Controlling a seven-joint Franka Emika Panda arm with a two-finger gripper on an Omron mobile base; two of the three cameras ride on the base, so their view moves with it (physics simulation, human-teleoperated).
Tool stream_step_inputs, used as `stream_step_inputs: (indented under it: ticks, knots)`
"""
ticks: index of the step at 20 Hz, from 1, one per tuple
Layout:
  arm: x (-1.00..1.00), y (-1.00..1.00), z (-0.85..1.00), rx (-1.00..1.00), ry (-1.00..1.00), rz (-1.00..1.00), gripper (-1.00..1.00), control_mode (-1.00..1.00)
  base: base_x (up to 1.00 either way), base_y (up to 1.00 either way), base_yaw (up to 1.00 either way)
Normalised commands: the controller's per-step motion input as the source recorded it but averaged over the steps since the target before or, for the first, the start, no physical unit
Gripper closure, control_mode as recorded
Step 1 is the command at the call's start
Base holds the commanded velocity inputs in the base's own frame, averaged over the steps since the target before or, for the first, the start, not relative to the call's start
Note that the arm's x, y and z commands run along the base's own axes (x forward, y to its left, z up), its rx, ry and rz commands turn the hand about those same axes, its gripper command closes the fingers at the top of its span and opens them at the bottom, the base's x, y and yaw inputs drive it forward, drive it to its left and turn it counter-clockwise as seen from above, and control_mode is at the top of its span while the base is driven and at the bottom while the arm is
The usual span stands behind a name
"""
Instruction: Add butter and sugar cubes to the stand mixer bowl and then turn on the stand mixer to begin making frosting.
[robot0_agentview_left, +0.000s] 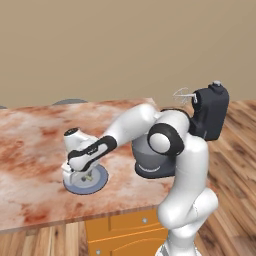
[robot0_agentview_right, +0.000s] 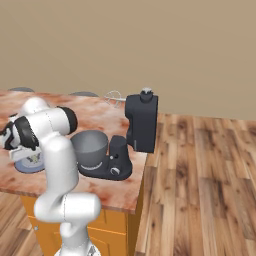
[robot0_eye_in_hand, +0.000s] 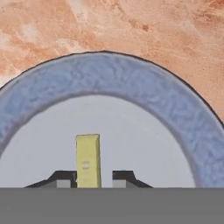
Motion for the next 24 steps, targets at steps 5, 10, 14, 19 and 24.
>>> stream_step_inputs:
  ticks: [5, 10, 14, 19, 24]
  knots:
    - [-0.51, 0.21, -0.06, -0.01, 0.0, 0.07, 1.0, -1.0, 0.0, 0.0, 0.0]
    - [-0.46, 0.04, -0.04, 0.0, -0.02, 0.05, 1.0, -1.0, 0.0, 0.0, 0.0]
    - [-0.39, -0.06, 0.38, 0.02, -0.22, 0.0, 1.0, -1.0, 0.0, 0.0, 0.0]
    - [-0.19, -0.5, 0.65, 0.13, -0.14, -0.02, 1.0, -1.0, 0.0, 0.0, 0.0]
    - [-0.35, -0.98, 0.5, 0.21, -0.01, -0.01, 1.0, -1.0, 0.0, 0.0, 0.0]
